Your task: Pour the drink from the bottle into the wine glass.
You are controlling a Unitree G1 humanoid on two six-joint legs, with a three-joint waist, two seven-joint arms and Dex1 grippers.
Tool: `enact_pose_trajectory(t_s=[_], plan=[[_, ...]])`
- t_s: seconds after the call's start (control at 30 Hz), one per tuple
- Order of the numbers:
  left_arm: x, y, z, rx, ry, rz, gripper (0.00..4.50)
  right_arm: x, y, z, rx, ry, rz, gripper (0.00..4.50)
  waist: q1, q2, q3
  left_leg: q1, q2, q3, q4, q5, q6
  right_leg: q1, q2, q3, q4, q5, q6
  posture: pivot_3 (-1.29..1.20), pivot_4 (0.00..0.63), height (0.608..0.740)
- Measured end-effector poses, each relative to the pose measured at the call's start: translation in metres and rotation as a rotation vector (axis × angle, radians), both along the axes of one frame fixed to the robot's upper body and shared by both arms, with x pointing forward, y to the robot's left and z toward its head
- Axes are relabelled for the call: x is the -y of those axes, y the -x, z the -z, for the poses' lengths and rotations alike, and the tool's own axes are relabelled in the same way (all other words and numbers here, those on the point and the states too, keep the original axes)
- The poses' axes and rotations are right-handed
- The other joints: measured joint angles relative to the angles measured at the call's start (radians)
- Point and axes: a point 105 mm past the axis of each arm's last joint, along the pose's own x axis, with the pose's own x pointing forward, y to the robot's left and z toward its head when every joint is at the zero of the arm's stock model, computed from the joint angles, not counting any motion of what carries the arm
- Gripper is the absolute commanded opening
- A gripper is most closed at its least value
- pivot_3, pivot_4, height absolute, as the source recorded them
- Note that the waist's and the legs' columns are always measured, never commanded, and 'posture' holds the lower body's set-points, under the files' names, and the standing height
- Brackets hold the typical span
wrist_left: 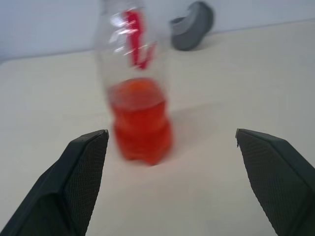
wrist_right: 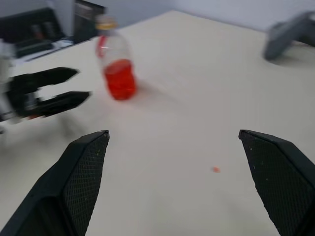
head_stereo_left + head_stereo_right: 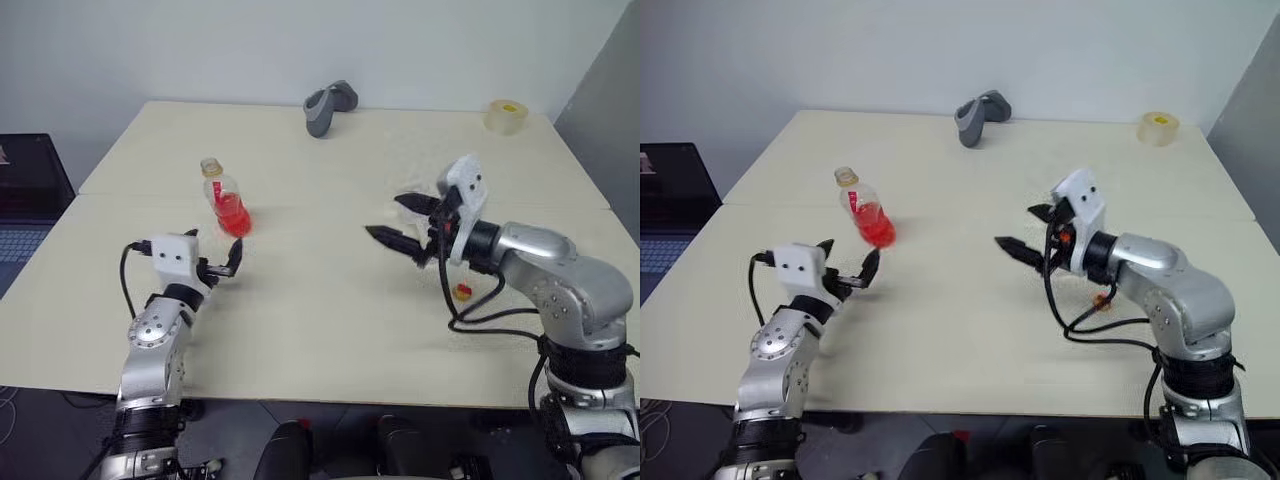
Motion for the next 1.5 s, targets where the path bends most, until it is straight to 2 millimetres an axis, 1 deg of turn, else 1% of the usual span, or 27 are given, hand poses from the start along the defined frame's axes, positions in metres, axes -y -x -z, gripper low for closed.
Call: enact_pose_trajectory(t_s=[0.03, 0.1, 0.17, 0.23, 0.27, 0.37, 0.43, 0.57, 0.67, 0.8, 0.87, 0.97, 1.07, 1.17, 1.27, 1.4, 1.43, 1.5], plan=[[0.008, 0.000, -0.001, -0.001, -0.009, 0.033, 4.45, 0.006, -0.006, -0.002, -0.011, 0.017, 0.041, 4.50, -0.001, 0.000, 0.000, 0.000, 0.000, 0.000, -0.001, 0.000, 0.000, 0.000, 0.000, 0.000, 0.000, 0.000, 0.000, 0.00, 0.150, 0.740], [0.025, -0.001, -0.001, -0.019, -0.026, 0.114, 4.45, 0.021, -0.025, -0.001, -0.066, 0.089, 0.153, 4.50, -0.004, 0.000, 0.000, 0.001, 0.000, 0.002, -0.003, 0.000, 0.000, -0.001, 0.000, 0.001, 0.000, 0.000, 0.000, 0.00, 0.150, 0.740], [0.045, -0.004, -0.003, -0.037, -0.034, 0.216, 4.45, 0.034, -0.045, 0.004, -0.154, 0.164, 0.254, 4.50, -0.006, 0.000, 0.000, 0.002, 0.000, 0.003, -0.004, 0.000, 0.000, -0.001, 0.000, 0.002, 0.000, 0.000, 0.000, 0.00, 0.150, 0.740], [0.065, -0.004, -0.010, -0.040, -0.034, 0.333, 4.45, 0.041, -0.059, 0.010, -0.232, 0.208, 0.306, 4.50, -0.008, 0.000, 0.000, 0.002, 0.001, 0.004, -0.005, 0.000, 0.000, -0.001, 0.001, 0.002, -0.001, 0.000, -0.001, 0.00, 0.150, 0.740], [0.069, -0.004, -0.013, -0.038, -0.039, 0.364, 4.45, 0.042, -0.062, 0.012, -0.253, 0.219, 0.311, 4.50, -0.009, 0.000, 0.000, 0.002, 0.001, 0.005, -0.006, 0.000, 0.000, -0.002, 0.001, 0.002, -0.002, 0.000, -0.001, 0.00, 0.150, 0.740], [0.082, -0.002, -0.021, -0.035, -0.070, 0.474, 4.45, 0.049, -0.074, 0.030, -0.365, 0.264, 0.346, 4.50, -0.011, 0.001, 0.000, 0.002, 0.002, 0.007, -0.006, 0.000, 0.000, -0.002, 0.002, 0.002, -0.003, 0.000, -0.001, 0.00, 0.150, 0.740], [0.088, -0.003, -0.027, -0.023, -0.086, 0.517, 4.45, 0.051, -0.079, 0.037, -0.409, 0.288, 0.353, 4.50, -0.010, 0.001, 0.000, 0.001, 0.002, 0.008, -0.006, 0.000, 0.001, -0.002, 0.002, 0.003, -0.002, 0.000, -0.001, 0.00, 0.150, 0.740], [0.097, -0.005, -0.040, 0.005, -0.100, 0.562, 4.45, 0.045, -0.085, 0.043, -0.465, 0.324, 0.325, 4.50, -0.010, 0.001, 0.000, 0.002, 0.002, 0.010, -0.005, 0.000, 0.001, -0.003, 0.001, 0.003, -0.002, 0.000, -0.001, 0.00, 0.150, 0.740], [0.100, -0.006, -0.042, 0.008, -0.100, 0.580, 4.45, 0.038, -0.087, 0.050, -0.514, 0.356, 0.299, 4.50, -0.010, 0.001, 0.000, 0.002, 0.002, 0.010, -0.005, 0.000, 0.001, -0.003, 0.001, 0.003, -0.001, 0.000, -0.001, 0.00, 0.150, 0.740], [0.105, -0.007, -0.041, 0.004, -0.102, 0.601, 4.45, 0.027, -0.087, 0.069, -0.580, 0.399, 0.262, 4.50, -0.010, 0.001, 0.000, 0.002, 0.002, 0.010, -0.005, 0.000, 0.001, -0.003, 0.001, 0.003, -0.001, 0.000, -0.001, 0.00, 0.150, 0.740], [0.105, -0.008, -0.039, 0.002, -0.106, 0.603, 4.45, 0.027, -0.088, 0.078, -0.599, 0.431, 0.262, 4.50, -0.010, 0.001, 0.001, 0.002, 0.002, 0.010, -0.005, 0.000, 0.001, -0.004, 0.001, 0.003, -0.001, 0.000, -0.001, 0.00, 0.150, 0.740], [0.104, -0.009, -0.037, 0.006, -0.111, 0.606, 4.45, 0.028, -0.090, 0.087, -0.588, 0.503, 0.262, 4.50, -0.010, 0.001, 0.001, 0.002, 0.002, 0.010, -0.005, 0.000, 0.000, -0.004, 0.001, 0.003, -0.001, 0.000, -0.001, 0.00, 0.150, 0.740], [0.103, -0.010, -0.034, 0.004, -0.112, 0.604, 4.50, 0.021, -0.091, 0.089, -0.570, 0.537, 0.214, 3.88, -0.010, 0.001, 0.001, 0.002, 0.002, 0.010, -0.005, 0.000, 0.000, -0.004, 0.001, 0.003, 0.000, 0.000, -0.001, 0.00, 0.150, 0.740], [0.104, -0.011, -0.033, 0.014, -0.113, 0.608, 4.50, 0.022, -0.092, 0.089, -0.562, 0.579, 0.194, 2.89, -0.010, 0.001, 0.001, 0.002, 0.002, 0.010, -0.005, 0.000, 0.000, -0.005, 0.001, 0.003, 0.000, 0.000, -0.001, 0.00, 0.150, 0.740], [0.104, -0.012, -0.027, -0.002, -0.109, 0.609, 4.50, 0.026, -0.093, 0.088, -0.558, 0.613, 0.186, 1.76, -0.010, 0.001, 0.001, 0.001, 0.002, 0.010, -0.005, 0.000, 0.000, -0.005, 0.001, 0.003, 0.000, 0.000, -0.001, 0.00, 0.150, 0.740], [0.106, -0.012, -0.025, 0.006, -0.112, 0.617, 4.50, 0.023, -0.093, 0.079, -0.533, 0.653, 0.142, 0.39, -0.011, 0.002, 0.001, 0.001, 0.002, 0.010, -0.006, 0.000, 0.000, -0.006, 0.001, 0.003, 0.001, 0.000, -0.001, 0.00, 0.150, 0.740], [0.106, -0.012, -0.025, 0.007, -0.113, 0.619, 4.50, 0.022, -0.093, 0.078, -0.529, 0.658, 0.130, 0.20, -0.012, 0.002, 0.001, 0.001, 0.003, 0.011, -0.006, 0.000, 0.000, -0.006, 0.001, 0.003, 0.001, 0.000, -0.001, 0.00, 0.150, 0.740], [0.105, -0.013, -0.023, 0.002, -0.114, 0.619, 4.50, 0.021, -0.093, 0.075, -0.514, 0.666, 0.105, 0.21, -0.011, 0.002, 0.001, 0.001, 0.003, 0.010, -0.006, 0.000, 0.000, -0.006, 0.001, 0.003, 0.001, 0.000, -0.001, 0.00, 0.150, 0.740]])
